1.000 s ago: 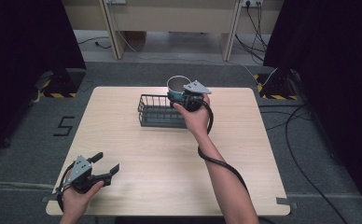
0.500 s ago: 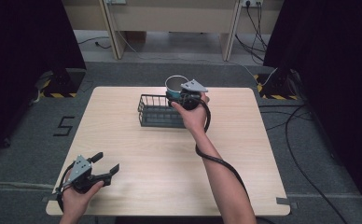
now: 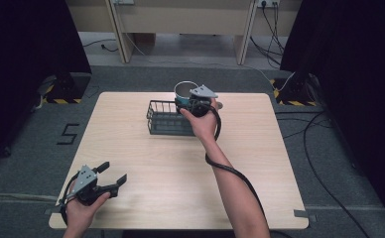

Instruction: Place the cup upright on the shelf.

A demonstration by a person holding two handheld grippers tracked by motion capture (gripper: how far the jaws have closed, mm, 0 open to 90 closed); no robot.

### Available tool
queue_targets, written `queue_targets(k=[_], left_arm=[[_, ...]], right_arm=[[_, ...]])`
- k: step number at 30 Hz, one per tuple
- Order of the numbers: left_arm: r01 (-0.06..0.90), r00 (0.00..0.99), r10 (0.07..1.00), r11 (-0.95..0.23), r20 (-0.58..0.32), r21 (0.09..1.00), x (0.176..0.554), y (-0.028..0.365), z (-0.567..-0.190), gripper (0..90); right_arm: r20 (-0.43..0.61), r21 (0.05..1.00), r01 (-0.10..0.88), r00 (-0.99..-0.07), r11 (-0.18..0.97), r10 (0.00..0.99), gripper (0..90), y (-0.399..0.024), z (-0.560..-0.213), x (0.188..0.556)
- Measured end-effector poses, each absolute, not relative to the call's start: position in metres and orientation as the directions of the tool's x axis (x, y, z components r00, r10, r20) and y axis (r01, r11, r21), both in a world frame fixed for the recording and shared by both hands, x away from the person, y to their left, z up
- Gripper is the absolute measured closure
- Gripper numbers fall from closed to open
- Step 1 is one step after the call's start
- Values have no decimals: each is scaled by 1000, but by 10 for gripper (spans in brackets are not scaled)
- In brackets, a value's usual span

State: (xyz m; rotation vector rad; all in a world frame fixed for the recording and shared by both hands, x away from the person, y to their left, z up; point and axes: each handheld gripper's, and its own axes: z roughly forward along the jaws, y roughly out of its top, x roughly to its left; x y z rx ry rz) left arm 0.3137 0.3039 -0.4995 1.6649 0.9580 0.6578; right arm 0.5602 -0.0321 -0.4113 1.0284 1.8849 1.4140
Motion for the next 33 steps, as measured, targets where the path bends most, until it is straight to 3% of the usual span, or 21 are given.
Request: queue_targets(k=[33], left_arm=[[266, 534, 845, -125, -38, 956, 314, 303, -499, 158]], right_arm=[[2, 929, 314, -532, 196, 846, 167, -27, -441, 565]])
